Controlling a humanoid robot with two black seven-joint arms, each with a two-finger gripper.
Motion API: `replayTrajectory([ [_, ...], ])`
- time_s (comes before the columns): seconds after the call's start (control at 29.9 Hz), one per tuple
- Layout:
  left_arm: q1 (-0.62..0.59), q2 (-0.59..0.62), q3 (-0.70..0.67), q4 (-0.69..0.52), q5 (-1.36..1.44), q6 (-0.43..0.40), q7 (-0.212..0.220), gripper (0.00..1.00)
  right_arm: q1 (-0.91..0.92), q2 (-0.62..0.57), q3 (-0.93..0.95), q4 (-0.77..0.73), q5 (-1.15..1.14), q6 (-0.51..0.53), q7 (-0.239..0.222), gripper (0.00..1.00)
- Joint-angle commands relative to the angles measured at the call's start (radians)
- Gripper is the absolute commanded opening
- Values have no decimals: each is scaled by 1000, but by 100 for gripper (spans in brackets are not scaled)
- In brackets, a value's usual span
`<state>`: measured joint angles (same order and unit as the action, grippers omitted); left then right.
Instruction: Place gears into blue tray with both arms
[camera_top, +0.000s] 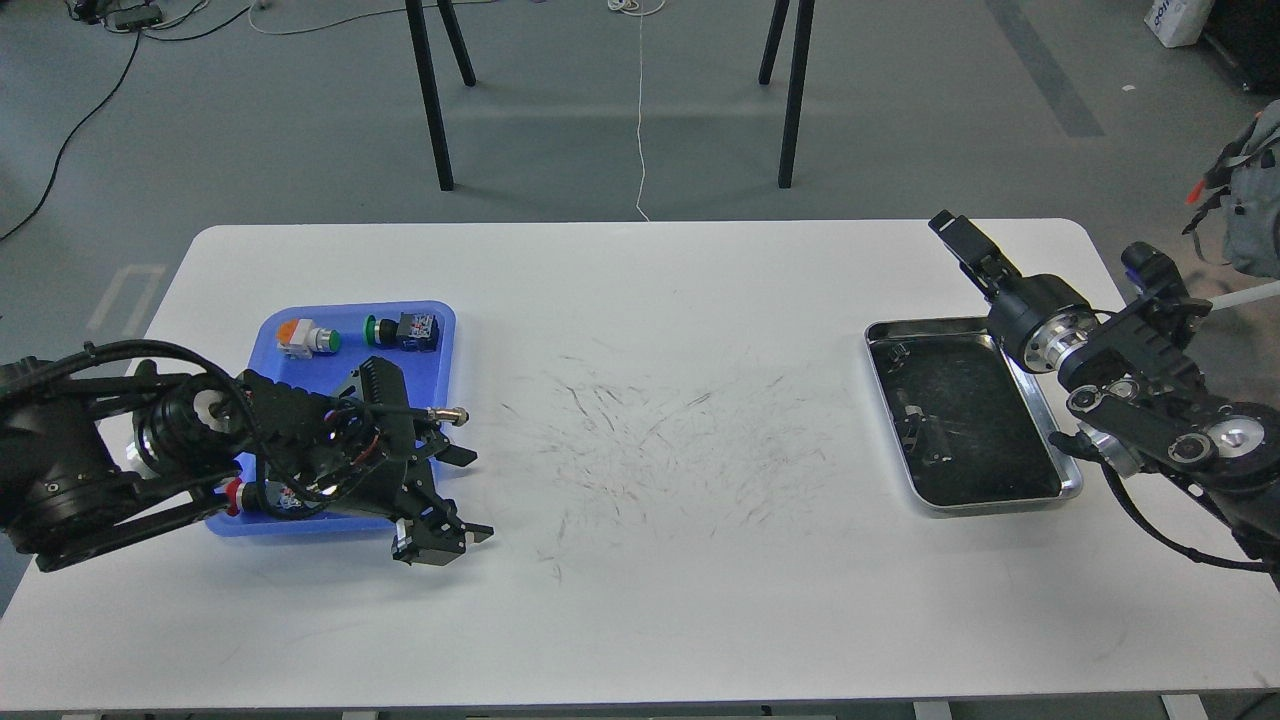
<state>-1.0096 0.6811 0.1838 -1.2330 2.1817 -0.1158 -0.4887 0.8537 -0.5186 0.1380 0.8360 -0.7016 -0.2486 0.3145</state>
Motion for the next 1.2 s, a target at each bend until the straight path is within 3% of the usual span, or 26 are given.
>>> replayTrajectory([
  [0.0,3,-2,0,17,0,2,0,80,-5,0,0,0,-1,0,0,85],
  [0.2,6,0,6,18,0,2,0,72,-7,0,0,0,-1,0,1,84],
  [0.47,-7,1,51,23,0,10,0,69,-10,0,0,0,-1,-1,1,84],
  [0.8,-14,1,54,24,0,10,0,54,-15,0,0,0,-1,-1,1,84],
  [1.17,-40,15,59,20,0,10,0,55,-19,8,0,0,-3,-1,1,84],
])
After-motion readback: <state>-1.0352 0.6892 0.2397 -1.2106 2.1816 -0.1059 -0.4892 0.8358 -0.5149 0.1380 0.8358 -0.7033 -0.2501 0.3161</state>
